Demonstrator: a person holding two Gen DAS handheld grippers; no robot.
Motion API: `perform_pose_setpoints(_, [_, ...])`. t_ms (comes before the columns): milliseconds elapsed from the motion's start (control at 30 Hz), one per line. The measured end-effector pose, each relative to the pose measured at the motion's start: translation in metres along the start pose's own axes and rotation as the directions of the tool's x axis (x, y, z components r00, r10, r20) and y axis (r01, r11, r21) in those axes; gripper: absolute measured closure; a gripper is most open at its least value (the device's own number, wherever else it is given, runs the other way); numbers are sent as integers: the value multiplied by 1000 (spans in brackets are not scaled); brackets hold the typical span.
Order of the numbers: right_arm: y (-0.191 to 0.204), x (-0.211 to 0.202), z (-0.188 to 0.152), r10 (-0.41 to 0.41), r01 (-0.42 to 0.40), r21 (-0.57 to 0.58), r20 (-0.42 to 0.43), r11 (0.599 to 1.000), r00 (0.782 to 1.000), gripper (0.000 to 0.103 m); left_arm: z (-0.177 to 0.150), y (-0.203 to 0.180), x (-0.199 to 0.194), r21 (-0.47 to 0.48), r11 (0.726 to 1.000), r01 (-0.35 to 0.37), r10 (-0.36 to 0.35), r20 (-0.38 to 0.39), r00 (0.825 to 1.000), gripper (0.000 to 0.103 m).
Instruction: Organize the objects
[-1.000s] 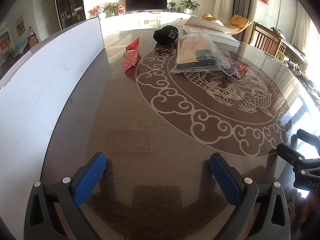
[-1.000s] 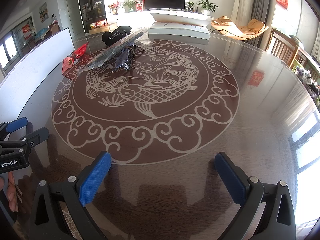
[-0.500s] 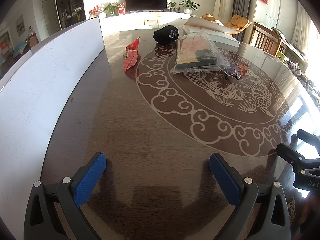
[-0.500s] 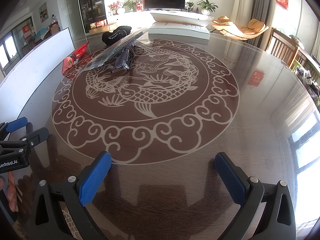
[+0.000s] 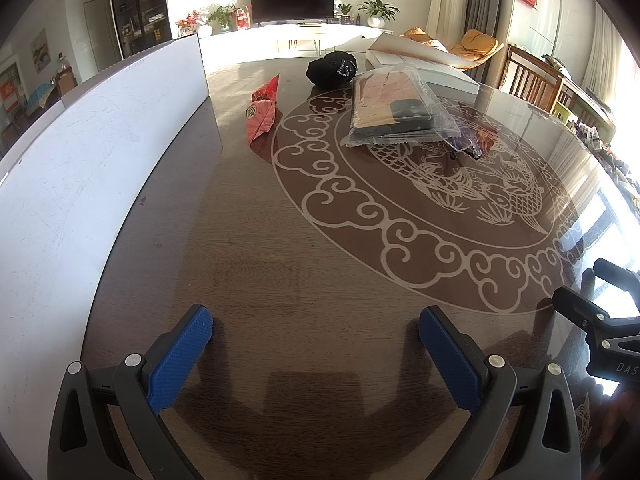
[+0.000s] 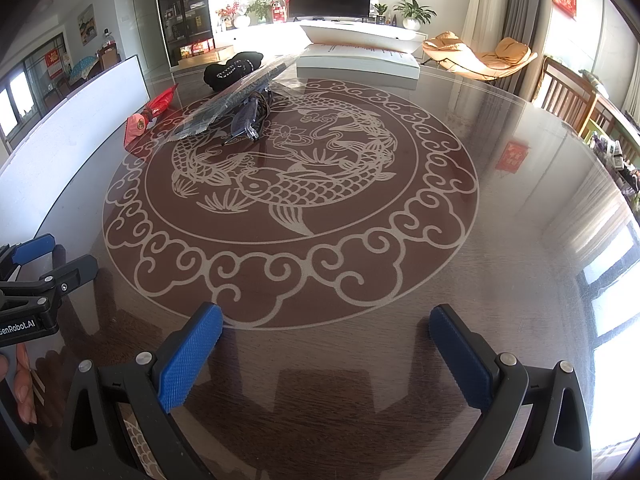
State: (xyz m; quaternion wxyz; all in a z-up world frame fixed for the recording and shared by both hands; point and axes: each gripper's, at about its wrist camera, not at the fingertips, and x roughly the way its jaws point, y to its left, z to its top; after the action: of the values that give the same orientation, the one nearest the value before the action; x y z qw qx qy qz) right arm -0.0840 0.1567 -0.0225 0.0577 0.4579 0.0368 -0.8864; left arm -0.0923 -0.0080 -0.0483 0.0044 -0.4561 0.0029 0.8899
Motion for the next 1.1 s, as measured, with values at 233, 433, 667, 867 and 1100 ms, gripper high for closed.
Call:
perform_pose_setpoints(233, [11,12,20,38,-41,-53,-60,998,998,0,0,0,0,0,1000,0,0,0,1000,0])
perform_pose_setpoints(433, [61,36,70,81,-89,-180,-51,980,995,0,0,0,0,0,1000,0,0,0,1000,0])
perform_pose_setpoints(667, [79,74,124,24,-32,-220,-37,975,999,32,0,0,0,0,1000,0,0,0,1000,0])
perform_pose_setpoints(867, [54,68,120,136,-142,-132,-48,981,989,75,1,-1,1,0,1000,0,0,0,1000,0])
perform_pose_setpoints(1100, [13,17,42,79,-79,-84,-3,993,997,75,0,-1,0,0,1000,1,-1,0,1000,0])
